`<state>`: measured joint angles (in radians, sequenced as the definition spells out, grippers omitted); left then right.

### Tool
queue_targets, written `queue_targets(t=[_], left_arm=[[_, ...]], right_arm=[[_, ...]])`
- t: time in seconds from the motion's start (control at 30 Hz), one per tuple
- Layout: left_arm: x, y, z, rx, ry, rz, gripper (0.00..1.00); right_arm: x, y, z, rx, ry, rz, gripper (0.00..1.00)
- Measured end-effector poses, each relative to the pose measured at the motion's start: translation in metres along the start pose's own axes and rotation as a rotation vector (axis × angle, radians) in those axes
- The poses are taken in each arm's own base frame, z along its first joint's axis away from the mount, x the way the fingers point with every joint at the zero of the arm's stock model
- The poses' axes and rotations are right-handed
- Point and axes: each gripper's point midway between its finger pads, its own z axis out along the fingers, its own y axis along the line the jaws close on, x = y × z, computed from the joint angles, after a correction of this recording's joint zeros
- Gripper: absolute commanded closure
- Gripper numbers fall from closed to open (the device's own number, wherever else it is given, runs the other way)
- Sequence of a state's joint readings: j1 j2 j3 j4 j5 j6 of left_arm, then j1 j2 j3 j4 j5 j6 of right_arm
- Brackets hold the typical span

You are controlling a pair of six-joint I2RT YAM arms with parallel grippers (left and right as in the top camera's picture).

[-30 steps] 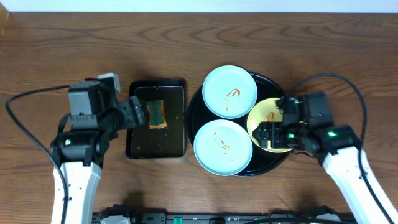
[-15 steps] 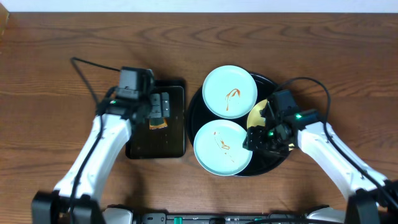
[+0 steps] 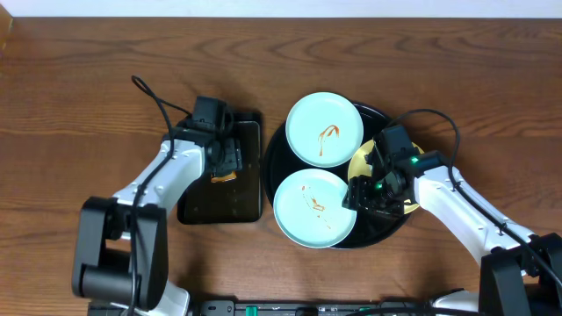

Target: Clean dirty plates on tray and stack at the side

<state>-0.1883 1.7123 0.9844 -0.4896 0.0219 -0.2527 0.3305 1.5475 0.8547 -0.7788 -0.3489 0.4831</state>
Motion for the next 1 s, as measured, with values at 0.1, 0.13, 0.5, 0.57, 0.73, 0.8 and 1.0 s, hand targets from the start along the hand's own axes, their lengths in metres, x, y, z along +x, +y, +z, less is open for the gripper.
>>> queue_targets(t=[0.1,0.13,0.5,0.57,0.73,0.8,1.0], left_arm=[[0.001,0.001,0.005,-0.005,0.009,-0.009,0.31],[0.0,0.0,0.005,-0.003,0.003,-0.009,0.32],[-0.01,-0.003,0.005,0.009,-0.035,-0.014,0.5],[-0.01,-0.003,0.005,0.009,-0.035,-0.015,0.51],[-0.014,-0.004,0.005,0.014,-0.052,-0.015,0.64],[-0.015,-0.004,0.006,0.016,-0.063,-0.017,0.79],[-0.015,0.0,0.007,-0.005,-0.068,-0.016,0.93]], right_arm=[[0.001,0.0,0.0,-0.003,0.003,0.002,0.34],[0.001,0.001,0.0,-0.007,0.005,0.004,0.35],[0.016,0.008,0.002,-0.013,0.058,0.03,0.36],[0.018,0.01,0.003,-0.01,0.061,0.032,0.36],[0.019,0.011,0.004,-0.003,0.062,0.045,0.35],[0.019,0.01,0.004,0.001,0.06,0.049,0.35],[0.017,0.008,0.004,0.014,0.052,0.053,0.34]])
